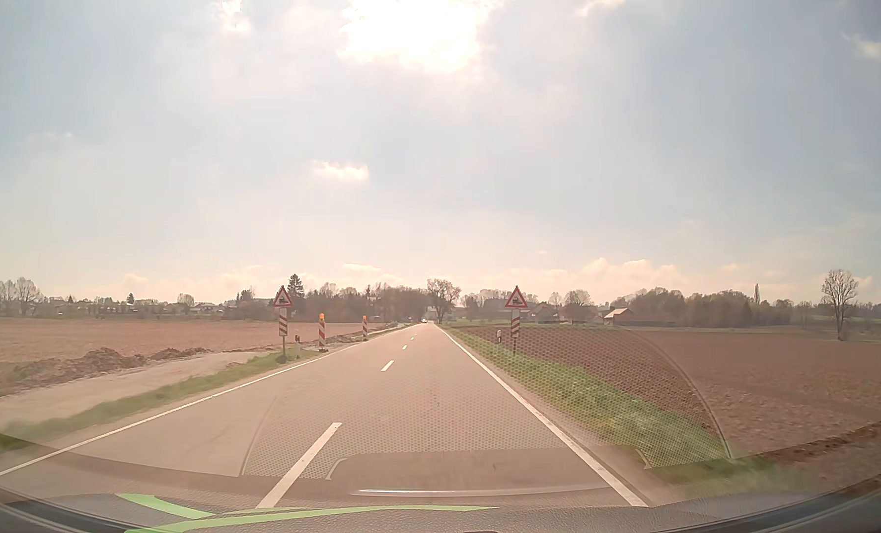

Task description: Follow the waypoints while adhering to traffic rules and regulations

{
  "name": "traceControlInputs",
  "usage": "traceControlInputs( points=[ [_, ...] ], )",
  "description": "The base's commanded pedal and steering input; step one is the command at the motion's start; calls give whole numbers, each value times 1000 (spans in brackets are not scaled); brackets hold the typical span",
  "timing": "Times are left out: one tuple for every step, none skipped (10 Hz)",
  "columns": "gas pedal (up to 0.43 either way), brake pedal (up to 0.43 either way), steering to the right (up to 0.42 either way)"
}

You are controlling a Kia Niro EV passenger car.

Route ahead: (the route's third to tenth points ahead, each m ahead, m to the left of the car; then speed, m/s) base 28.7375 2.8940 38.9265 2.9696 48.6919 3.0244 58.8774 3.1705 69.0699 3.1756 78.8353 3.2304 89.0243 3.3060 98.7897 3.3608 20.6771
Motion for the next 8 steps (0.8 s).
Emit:
traceControlInputs(
  points=[
    [110, 0, 1],
    [98, 0, 1],
    [59, 0, 0],
    [0, 0, 0],
    [0, 0, 0],
    [0, 0, 0],
    [0, 0, -1],
    [0, 0, -2]
  ],
)
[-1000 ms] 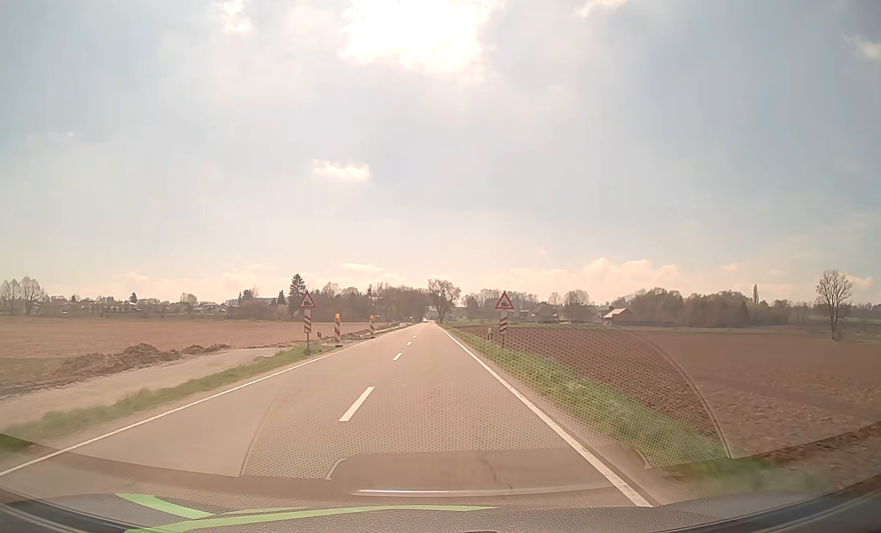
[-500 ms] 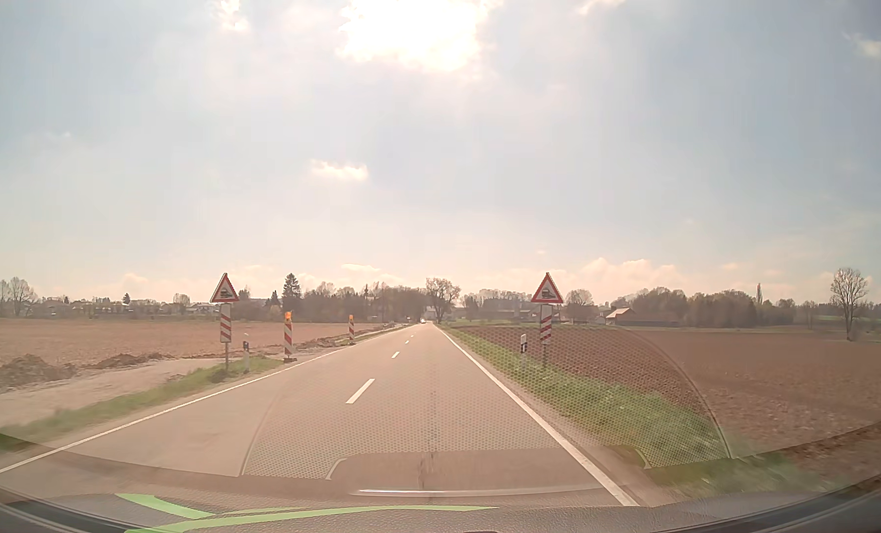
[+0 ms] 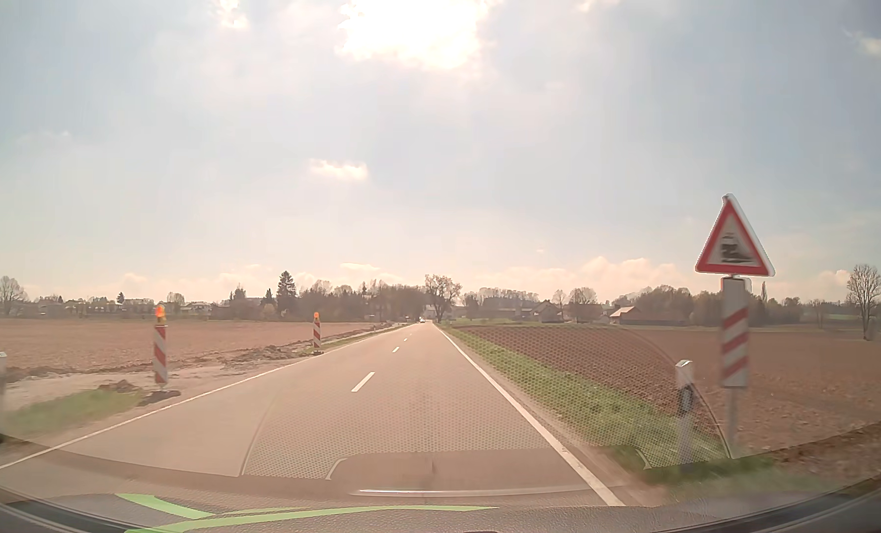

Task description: Follow the waypoints while adhering to traffic rules and regulations

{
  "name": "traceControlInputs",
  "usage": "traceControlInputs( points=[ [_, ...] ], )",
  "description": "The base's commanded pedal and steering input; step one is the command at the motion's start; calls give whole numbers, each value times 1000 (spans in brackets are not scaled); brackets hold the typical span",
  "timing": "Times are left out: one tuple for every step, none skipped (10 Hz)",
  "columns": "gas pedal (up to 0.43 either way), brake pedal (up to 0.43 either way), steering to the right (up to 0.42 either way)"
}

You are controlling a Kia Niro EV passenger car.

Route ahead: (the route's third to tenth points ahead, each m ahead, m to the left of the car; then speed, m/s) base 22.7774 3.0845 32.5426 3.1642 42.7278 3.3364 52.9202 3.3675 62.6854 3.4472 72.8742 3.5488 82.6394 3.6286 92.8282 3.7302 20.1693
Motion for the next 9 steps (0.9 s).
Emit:
traceControlInputs(
  points=[
    [0, 0, -4],
    [0, 0, -5],
    [0, 0, -4],
    [0, 0, -4],
    [0, 0, -4],
    [0, 0, -5],
    [0, 0, -4],
    [0, 0, -5],
    [0, 0, -5]
  ],
)
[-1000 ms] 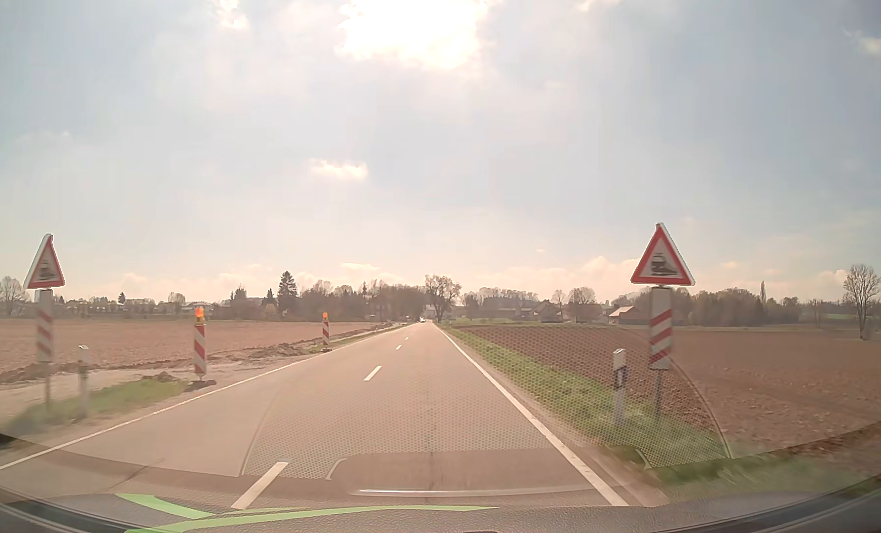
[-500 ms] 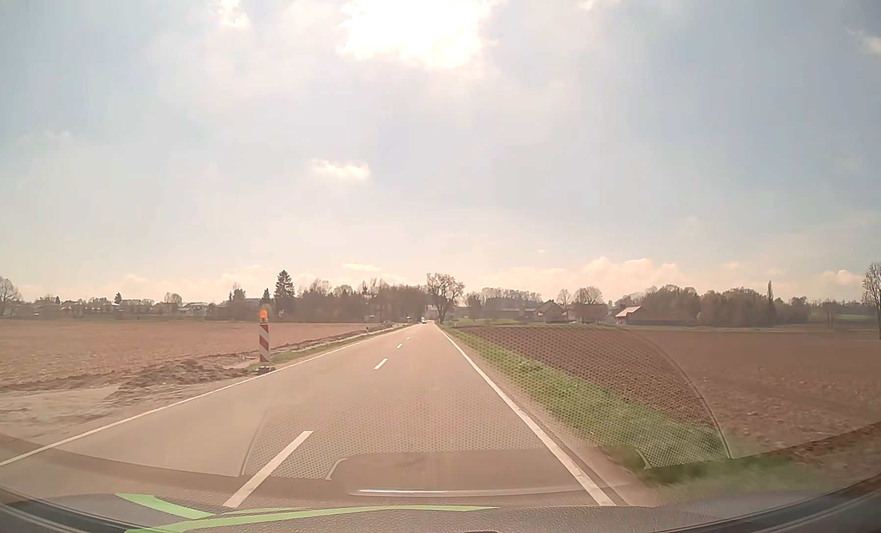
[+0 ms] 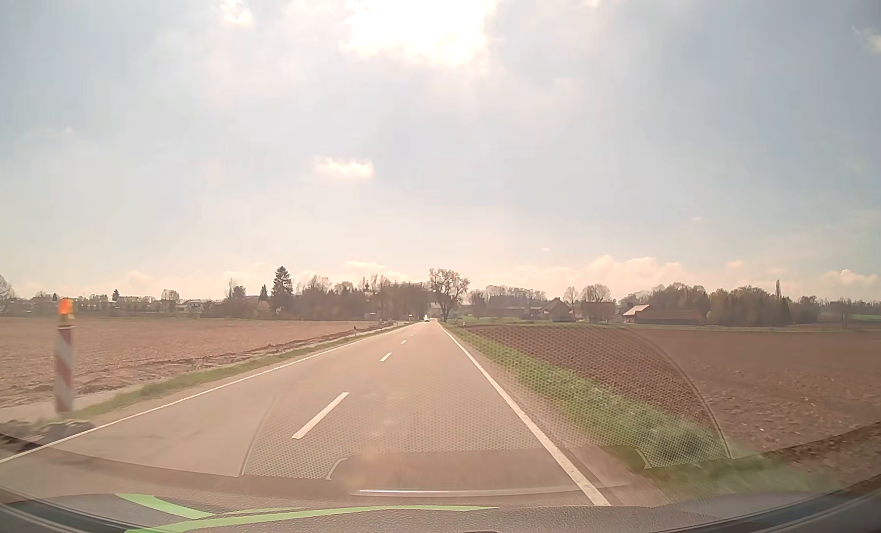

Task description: Follow the waypoints while adhering to traffic rules and regulations

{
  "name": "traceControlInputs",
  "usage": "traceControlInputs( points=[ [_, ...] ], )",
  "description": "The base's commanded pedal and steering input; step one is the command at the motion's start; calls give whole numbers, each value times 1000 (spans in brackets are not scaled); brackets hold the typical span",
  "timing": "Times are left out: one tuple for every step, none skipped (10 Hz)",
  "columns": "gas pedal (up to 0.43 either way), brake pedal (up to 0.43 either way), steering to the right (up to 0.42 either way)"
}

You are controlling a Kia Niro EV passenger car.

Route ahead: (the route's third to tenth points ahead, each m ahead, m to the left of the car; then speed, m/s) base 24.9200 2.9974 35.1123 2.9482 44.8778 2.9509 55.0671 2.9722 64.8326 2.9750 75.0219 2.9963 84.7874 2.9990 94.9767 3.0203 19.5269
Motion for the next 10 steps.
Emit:
traceControlInputs(
  points=[
    [0, 0, -5],
    [0, 0, -6],
    [20, 0, -5],
    [59, 0, -5],
    [67, 0, -5],
    [67, 0, -4],
    [67, 0, -3],
    [79, 0, -2],
    [79, 0, -2],
    [79, 0, -1]
  ],
)
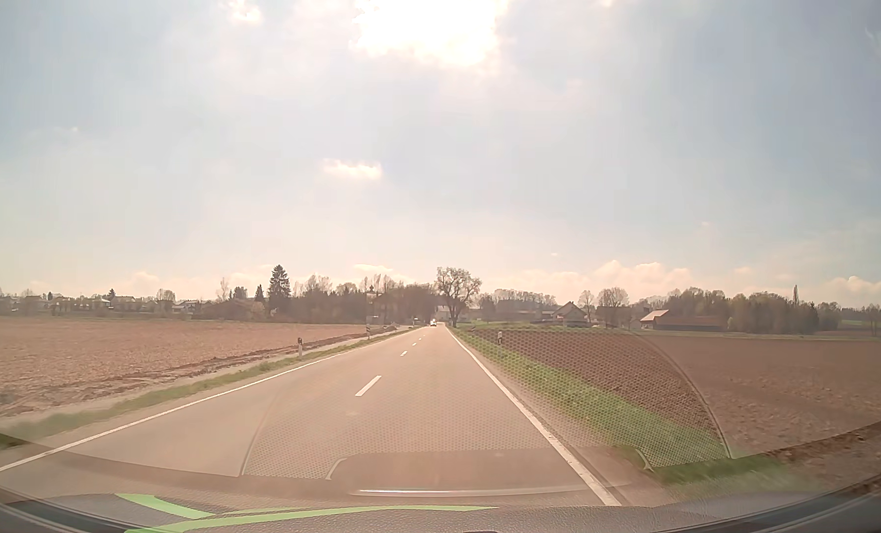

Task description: Follow the waypoints while adhering to traffic rules and regulations

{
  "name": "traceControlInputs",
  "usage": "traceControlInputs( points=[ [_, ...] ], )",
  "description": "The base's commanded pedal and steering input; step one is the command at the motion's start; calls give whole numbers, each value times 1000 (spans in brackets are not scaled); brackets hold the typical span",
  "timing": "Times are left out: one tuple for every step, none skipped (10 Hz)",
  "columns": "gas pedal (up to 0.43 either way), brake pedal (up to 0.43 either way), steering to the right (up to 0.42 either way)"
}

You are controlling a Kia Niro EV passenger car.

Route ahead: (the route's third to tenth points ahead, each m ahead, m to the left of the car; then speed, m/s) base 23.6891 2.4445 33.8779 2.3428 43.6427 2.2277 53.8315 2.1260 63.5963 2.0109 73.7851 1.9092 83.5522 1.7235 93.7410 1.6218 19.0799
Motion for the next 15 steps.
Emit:
traceControlInputs(
  points=[
    [79, 0, 0],
    [79, 0, 0],
    [79, 0, 0],
    [79, 0, 0],
    [79, 0, 0],
    [79, 0, 0],
    [79, 0, 0],
    [79, 0, 0],
    [79, 0, 0],
    [79, 0, 0],
    [79, 0, 0],
    [79, 0, 0],
    [79, 0, 0],
    [79, 0, 0],
    [79, 0, 0]
  ],
)
